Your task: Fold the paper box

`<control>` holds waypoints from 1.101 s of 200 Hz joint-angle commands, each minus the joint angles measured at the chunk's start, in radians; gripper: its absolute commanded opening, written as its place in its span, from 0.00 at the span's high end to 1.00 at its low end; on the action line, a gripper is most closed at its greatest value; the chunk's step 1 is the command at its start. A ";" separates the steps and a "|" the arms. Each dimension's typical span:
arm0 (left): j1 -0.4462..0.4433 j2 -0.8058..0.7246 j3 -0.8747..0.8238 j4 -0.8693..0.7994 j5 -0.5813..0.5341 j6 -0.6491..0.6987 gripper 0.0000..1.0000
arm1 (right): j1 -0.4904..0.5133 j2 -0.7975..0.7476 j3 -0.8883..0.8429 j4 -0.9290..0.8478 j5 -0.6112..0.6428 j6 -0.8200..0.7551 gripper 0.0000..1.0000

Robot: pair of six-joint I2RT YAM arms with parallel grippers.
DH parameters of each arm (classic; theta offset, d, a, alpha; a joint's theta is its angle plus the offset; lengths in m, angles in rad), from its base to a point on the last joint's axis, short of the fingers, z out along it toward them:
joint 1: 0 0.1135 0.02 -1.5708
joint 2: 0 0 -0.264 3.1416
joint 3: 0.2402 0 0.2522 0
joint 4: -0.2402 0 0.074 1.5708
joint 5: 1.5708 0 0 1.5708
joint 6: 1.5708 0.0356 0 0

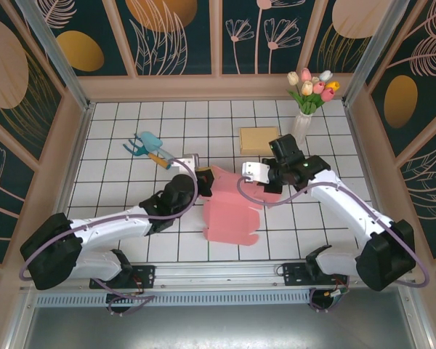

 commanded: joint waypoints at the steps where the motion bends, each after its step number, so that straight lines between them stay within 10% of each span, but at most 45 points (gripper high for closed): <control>1: 0.014 -0.024 -0.009 -0.011 -0.028 0.011 0.98 | 0.008 -0.034 -0.011 0.019 -0.014 -0.027 1.00; 101: 0.015 -0.013 0.078 -0.107 -0.138 0.098 0.94 | 0.049 -0.044 -0.067 0.104 0.060 -0.044 1.00; 220: -0.004 0.141 0.149 -0.074 0.191 0.112 0.95 | 0.082 0.021 0.007 0.147 0.121 0.101 1.00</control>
